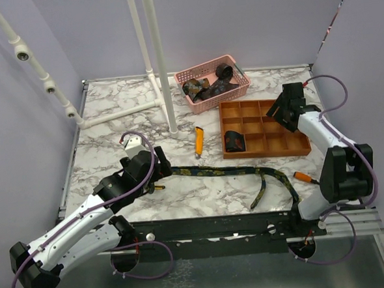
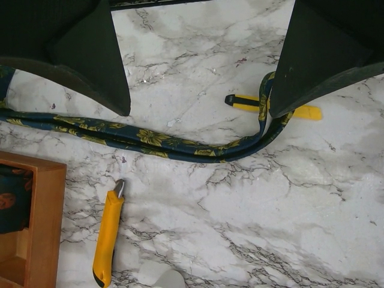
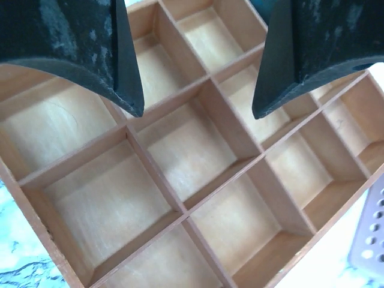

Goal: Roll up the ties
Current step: Move the storage box to the center of the board, then flatten out the tie at the center of the board.

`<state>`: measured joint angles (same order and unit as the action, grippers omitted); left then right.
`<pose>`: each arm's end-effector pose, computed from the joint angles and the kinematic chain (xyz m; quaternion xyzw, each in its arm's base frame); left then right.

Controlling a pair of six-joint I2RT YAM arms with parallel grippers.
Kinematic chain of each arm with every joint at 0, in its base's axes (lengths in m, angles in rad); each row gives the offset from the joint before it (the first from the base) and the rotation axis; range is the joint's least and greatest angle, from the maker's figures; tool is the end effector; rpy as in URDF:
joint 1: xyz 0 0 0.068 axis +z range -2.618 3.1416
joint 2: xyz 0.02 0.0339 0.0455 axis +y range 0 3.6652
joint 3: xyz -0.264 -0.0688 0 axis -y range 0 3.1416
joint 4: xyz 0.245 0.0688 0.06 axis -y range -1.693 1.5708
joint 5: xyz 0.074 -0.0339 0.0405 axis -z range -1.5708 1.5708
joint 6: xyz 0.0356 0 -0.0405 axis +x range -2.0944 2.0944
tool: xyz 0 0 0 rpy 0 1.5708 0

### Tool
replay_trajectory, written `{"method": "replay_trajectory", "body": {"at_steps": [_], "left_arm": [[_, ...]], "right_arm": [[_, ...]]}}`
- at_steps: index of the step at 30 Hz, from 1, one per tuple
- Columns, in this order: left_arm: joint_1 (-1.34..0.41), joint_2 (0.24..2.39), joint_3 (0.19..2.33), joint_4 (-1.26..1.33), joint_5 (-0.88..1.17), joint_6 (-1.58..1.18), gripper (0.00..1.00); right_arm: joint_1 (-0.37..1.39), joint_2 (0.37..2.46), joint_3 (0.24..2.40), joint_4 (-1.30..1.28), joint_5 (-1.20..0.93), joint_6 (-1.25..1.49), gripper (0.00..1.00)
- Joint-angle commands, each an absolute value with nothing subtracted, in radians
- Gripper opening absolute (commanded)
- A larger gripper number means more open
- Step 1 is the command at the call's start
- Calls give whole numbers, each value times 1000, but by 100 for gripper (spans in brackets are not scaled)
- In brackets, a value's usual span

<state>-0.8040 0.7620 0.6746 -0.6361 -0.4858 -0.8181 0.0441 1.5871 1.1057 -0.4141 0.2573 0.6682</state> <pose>0.1212 -0.1018 0.2643 -0.1051 0.8841 -0.1383 0.4338 0.3371 0.0058 0.2326 0.3277 0.8775 0.0011 0.3501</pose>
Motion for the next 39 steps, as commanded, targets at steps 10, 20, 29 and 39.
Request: {"method": "replay_trajectory", "body": {"at_steps": [10, 20, 29, 39], "left_arm": [[-801, 895, 613, -623, -500, -969, 99], [-798, 855, 466, -641, -613, -1114, 99], [-799, 792, 455, -681, -698, -1143, 93], [-799, 736, 542, -735, -806, -1144, 91]], "right_arm": [[511, 1017, 701, -550, 127, 680, 72], [778, 993, 603, -397, 97, 694, 69], [804, 1028, 606, -334, 32, 653, 69], [823, 1013, 549, -487, 319, 798, 71]]}}
